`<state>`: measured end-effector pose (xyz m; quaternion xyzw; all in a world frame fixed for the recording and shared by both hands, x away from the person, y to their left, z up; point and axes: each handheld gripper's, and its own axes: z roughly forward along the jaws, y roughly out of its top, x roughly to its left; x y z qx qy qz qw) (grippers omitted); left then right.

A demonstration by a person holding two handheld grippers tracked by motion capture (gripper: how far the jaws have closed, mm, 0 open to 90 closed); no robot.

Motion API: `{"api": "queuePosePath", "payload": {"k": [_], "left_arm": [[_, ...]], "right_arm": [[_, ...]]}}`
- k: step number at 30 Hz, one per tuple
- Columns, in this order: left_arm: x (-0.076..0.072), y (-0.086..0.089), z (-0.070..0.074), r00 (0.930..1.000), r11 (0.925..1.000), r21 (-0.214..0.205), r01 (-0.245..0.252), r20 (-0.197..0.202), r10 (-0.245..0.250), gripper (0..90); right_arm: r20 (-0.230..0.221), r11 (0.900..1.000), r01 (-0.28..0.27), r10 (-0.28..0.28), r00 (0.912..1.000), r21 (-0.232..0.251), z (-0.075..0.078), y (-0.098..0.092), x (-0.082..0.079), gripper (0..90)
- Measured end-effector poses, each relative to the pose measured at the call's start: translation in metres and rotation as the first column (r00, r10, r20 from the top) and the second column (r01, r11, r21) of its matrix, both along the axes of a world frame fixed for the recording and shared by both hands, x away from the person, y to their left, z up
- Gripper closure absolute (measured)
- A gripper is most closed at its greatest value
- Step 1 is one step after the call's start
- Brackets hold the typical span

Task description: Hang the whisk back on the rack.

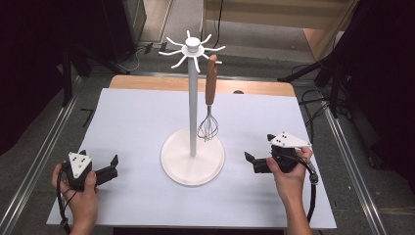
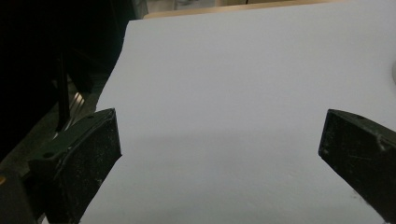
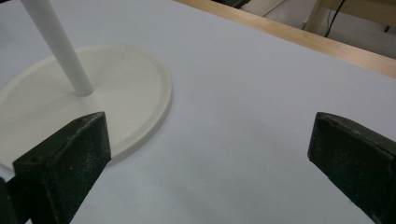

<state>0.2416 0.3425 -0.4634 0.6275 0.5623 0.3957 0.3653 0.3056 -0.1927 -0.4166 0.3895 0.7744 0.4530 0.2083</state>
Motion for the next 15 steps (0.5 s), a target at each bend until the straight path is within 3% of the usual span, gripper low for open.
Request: {"api": "queuePosePath", "payload": {"k": [15], "left_arm": [[0.000,0.000,0.000,1.0000,1.0000,-0.001,0.001,0.001,-0.001,0.0]], "right_arm": [[-0.035,0.9987,0.051,-0.051,0.9981,0.005,-0.026,-0.024,-0.008,0.0]]}}
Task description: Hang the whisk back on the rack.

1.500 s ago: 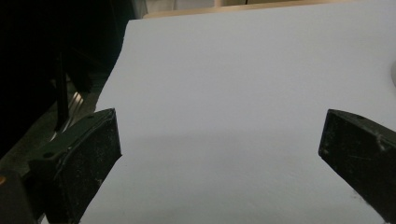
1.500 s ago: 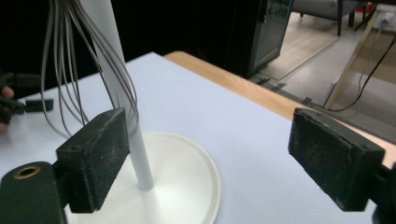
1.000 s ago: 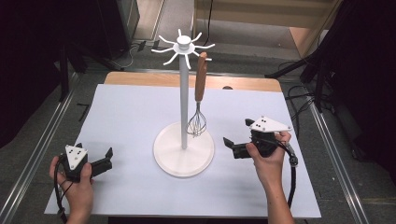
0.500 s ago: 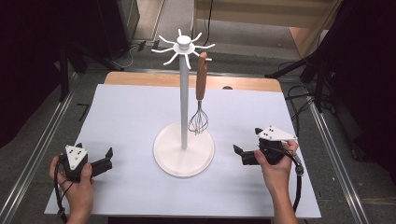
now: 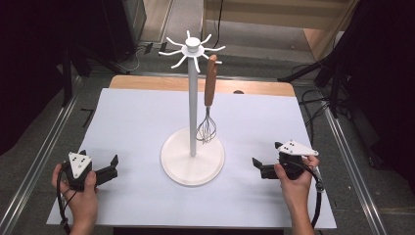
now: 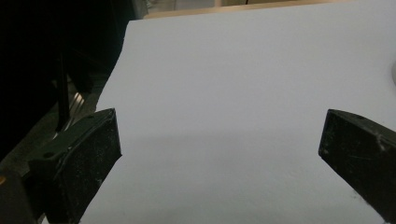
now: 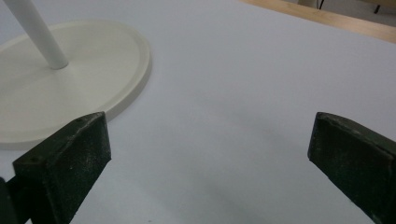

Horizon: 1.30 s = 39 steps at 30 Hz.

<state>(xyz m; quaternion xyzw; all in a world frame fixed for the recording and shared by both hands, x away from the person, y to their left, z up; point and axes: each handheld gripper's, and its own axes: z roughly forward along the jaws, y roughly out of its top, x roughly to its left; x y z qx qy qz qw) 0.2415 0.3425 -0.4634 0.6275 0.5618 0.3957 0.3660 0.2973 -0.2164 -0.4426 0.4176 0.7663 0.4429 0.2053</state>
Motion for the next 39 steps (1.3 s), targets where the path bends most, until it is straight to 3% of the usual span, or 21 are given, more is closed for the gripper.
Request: {"api": "queuePosePath", "payload": {"k": [19,39], "left_arm": [[0.000,0.000,0.000,1.0000,1.0000,0.001,-0.002,0.000,0.002,0.0],[0.000,0.000,0.000,1.0000,1.0000,0.002,-0.001,0.001,0.001,0.0]], "right_arm": [[-0.013,0.9985,0.056,-0.056,0.9984,0.002,-0.026,-0.038,-0.014,0.0],[-0.012,0.9881,0.153,-0.153,0.9882,0.015,-0.039,-0.079,-0.032,0.0]]}}
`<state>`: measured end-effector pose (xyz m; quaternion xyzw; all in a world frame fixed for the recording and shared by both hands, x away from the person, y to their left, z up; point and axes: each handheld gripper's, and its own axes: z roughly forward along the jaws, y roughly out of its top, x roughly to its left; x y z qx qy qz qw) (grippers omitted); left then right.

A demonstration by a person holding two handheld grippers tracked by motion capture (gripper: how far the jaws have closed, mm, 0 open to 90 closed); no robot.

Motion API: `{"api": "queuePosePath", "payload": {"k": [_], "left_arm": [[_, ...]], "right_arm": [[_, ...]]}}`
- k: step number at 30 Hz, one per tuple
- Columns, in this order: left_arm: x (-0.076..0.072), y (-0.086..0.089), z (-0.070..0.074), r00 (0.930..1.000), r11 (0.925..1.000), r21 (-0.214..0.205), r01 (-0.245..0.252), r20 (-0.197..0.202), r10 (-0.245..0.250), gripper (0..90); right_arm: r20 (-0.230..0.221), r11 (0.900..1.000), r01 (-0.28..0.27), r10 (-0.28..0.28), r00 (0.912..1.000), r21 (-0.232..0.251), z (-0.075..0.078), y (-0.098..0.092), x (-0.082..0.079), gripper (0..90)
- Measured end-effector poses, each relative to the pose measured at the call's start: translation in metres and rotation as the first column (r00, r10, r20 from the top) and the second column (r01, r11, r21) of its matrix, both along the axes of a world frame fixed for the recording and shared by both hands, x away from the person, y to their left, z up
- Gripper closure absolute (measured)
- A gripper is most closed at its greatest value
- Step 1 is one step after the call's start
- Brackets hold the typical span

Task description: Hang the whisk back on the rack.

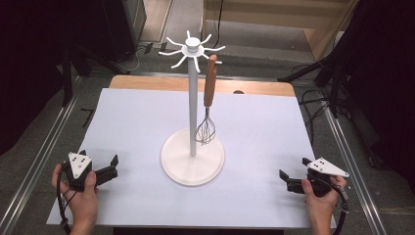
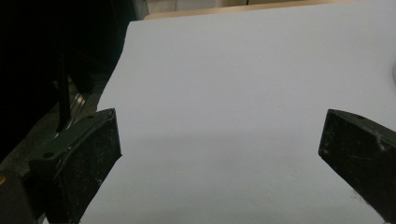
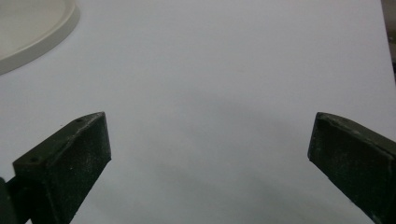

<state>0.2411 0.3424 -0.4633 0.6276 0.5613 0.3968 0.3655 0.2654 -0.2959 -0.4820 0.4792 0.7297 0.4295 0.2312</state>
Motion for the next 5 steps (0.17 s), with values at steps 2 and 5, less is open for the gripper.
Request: {"api": "queuePosePath", "payload": {"k": [2,5], "left_arm": [[0.0000,0.0000,0.0000,1.0000,1.0000,0.000,-0.001,-0.001,0.001,0.0],[0.0005,-0.0001,0.0000,1.0000,1.0000,-0.001,-0.005,-0.004,0.005,0.0]], "right_arm": [[0.000,0.9999,0.003,-0.003,1.0000,0.012,-0.0009,-0.0016,-0.0007,0.0],[0.010,0.9999,0.001,-0.002,0.9999,0.015,-0.0011,-0.0013,-0.0011,0.0]]}}
